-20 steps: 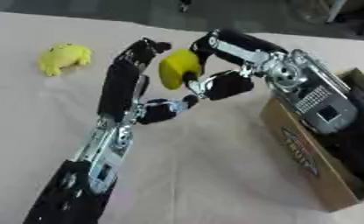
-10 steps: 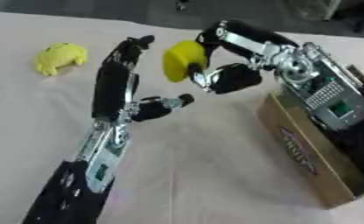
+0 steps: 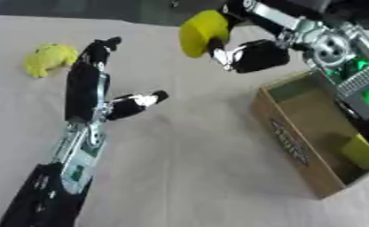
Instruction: Pick up the objects with one hand, pass them to the other hand, and then place them into the box on the other side of the table.
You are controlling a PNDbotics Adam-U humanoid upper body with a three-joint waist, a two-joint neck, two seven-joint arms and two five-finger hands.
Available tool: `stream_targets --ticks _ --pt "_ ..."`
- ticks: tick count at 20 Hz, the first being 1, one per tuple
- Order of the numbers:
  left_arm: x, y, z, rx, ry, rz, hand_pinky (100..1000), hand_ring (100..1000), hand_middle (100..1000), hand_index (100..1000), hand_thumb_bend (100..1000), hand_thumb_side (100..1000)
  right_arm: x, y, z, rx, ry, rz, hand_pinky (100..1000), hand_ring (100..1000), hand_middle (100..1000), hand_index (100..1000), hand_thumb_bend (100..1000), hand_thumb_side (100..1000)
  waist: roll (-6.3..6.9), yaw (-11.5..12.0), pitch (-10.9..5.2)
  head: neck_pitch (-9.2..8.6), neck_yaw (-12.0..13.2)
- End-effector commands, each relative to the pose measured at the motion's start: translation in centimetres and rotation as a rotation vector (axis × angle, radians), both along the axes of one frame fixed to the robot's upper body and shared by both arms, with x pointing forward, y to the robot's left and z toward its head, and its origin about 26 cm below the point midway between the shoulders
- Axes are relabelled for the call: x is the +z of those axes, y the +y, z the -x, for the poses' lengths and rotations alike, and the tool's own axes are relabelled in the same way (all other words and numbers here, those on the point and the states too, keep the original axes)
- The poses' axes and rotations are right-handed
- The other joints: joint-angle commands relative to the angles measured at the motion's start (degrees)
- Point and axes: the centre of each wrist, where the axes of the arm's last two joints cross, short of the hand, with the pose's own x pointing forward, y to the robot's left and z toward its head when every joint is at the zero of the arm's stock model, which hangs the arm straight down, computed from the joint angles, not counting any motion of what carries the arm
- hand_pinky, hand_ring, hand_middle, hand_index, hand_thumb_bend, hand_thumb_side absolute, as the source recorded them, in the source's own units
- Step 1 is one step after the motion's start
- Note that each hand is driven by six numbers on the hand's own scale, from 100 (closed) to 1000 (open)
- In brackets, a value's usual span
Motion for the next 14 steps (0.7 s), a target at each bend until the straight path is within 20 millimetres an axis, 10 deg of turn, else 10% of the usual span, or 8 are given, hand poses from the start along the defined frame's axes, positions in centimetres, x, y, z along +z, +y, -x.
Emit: stream_targets --ticks 1,14 --pt "2.0 4.1 -0.5 0.079 -0.006 -0.026 608 669 646 800 971 498 1.9 -3.2 1.1 -0.083 -0.089 -0.058 883 688 466 628 100 173 0.39 -0.20 -1.45 0.85 -1.08" --pt "8.7 18.0 2.2 0.399 -0.060 0.065 592 625 619 766 918 507 -2.8 -12.8 3.4 -0.447 -0.102 -0.071 873 688 472 641 100 247 0.96 -0.21 -0.11 -0.03 -2.83"
